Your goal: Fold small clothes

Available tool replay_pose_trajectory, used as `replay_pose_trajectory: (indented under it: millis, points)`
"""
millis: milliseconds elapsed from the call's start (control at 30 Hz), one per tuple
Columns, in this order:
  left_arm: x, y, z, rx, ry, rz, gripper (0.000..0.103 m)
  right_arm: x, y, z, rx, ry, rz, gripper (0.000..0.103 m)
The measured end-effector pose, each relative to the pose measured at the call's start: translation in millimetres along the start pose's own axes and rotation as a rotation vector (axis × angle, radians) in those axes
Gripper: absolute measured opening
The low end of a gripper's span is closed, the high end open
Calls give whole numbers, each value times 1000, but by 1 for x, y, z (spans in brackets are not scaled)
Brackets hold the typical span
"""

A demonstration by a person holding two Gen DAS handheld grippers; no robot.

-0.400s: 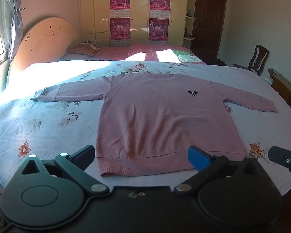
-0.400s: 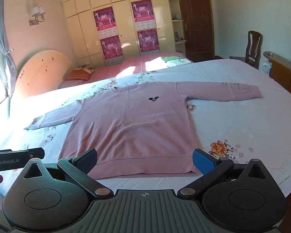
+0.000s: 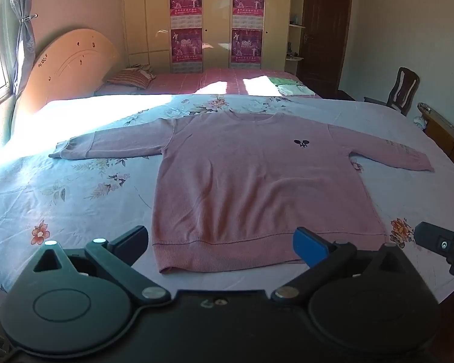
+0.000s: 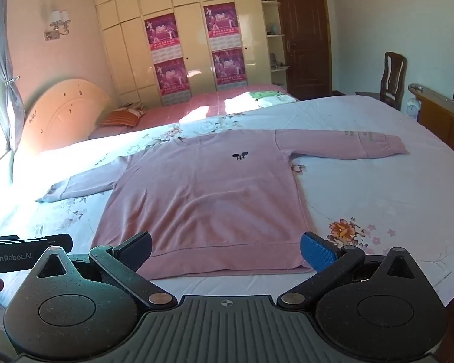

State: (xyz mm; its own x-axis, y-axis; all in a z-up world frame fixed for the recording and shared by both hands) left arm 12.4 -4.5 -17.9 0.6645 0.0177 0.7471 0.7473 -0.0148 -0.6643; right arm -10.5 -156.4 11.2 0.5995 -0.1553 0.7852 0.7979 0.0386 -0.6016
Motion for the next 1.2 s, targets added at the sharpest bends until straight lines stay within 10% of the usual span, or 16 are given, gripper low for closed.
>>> replay_pose_trajectory:
  millis: [1200]
  points:
    - [7,16,-4,-19,24,14,102,4,8,-7,-3,22,17,103]
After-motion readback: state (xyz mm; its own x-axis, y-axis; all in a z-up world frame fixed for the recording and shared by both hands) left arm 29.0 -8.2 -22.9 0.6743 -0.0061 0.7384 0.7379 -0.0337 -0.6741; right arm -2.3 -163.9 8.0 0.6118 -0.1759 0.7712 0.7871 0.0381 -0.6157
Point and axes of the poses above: each gripper's, at about its wrist camera, not at the fingertips, and y roughly the way its jaws point, z to its left, x to its top, the point moved 3 cm from there along y, roughly the way its jaws point, and after that the axes turned 3 degrees about -y, right-handed, at the moved point
